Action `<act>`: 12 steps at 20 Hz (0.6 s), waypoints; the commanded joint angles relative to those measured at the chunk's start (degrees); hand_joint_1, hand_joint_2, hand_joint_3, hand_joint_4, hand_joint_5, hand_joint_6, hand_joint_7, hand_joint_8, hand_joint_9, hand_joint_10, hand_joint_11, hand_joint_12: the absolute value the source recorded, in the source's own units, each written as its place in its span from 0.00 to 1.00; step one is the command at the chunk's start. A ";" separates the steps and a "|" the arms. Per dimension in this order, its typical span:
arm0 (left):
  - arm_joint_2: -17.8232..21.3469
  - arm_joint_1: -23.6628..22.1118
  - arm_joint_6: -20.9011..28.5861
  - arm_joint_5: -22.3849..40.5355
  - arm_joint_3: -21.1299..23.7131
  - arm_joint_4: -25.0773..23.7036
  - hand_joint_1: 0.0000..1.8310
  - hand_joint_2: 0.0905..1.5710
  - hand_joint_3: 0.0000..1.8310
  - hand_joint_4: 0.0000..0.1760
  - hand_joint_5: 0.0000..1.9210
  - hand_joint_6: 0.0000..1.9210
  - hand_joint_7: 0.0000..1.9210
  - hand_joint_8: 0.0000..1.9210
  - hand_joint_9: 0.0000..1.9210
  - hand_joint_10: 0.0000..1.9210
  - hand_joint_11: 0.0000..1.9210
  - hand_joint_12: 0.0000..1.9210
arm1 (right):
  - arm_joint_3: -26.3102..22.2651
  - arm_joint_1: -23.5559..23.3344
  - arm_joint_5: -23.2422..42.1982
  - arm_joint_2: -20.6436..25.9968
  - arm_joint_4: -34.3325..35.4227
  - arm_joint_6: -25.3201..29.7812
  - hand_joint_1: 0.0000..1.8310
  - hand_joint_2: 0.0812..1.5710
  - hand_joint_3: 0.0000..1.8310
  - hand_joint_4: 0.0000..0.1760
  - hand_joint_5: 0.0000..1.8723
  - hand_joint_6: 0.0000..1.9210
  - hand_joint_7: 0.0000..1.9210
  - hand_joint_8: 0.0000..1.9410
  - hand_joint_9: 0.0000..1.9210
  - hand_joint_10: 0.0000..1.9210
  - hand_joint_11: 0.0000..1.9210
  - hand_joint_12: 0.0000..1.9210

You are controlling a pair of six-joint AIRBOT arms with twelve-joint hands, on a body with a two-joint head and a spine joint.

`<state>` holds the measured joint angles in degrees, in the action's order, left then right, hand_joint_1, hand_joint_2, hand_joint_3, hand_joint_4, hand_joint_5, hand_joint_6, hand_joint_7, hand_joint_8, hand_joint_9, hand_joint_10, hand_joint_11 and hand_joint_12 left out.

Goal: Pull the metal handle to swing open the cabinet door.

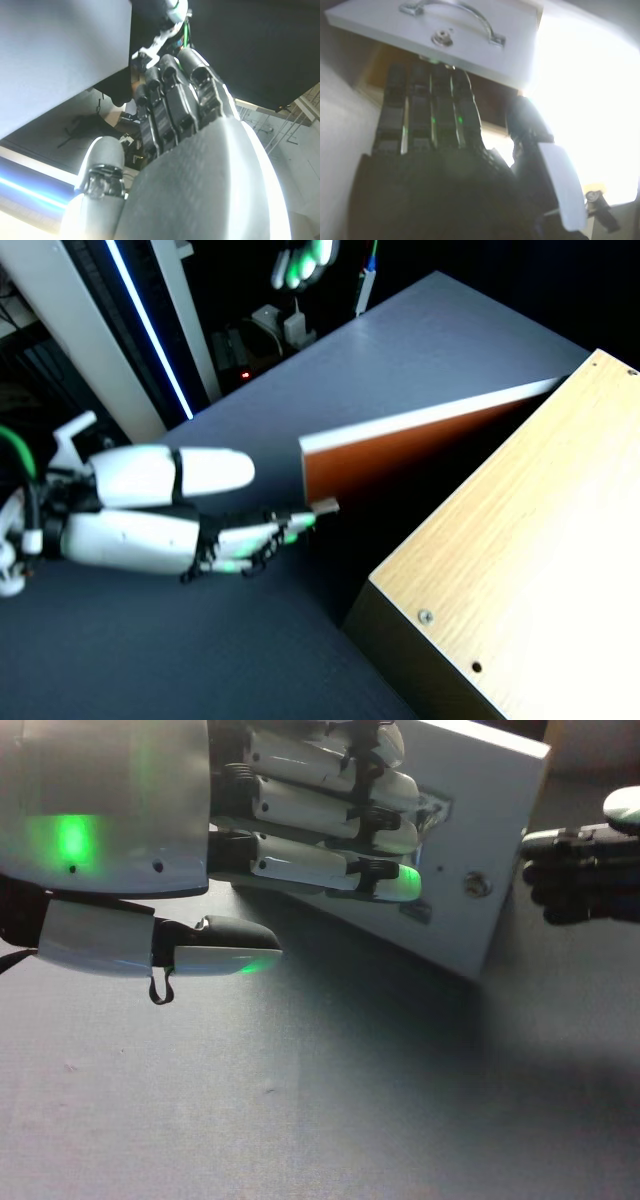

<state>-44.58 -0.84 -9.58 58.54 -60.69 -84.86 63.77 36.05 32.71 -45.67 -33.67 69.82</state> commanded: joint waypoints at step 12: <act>0.38 -0.53 -0.49 1.52 -0.08 5.57 0.00 1.00 0.08 0.00 0.21 0.00 0.23 0.00 0.20 0.00 0.00 0.47 | -9.03 1.11 5.53 0.72 10.63 -3.99 0.00 1.00 0.04 0.00 0.18 0.00 0.16 0.00 0.14 0.00 0.00 0.33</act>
<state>-44.58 -0.84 -9.58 58.59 -60.69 -84.82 54.89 37.52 32.29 -45.23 -25.39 65.47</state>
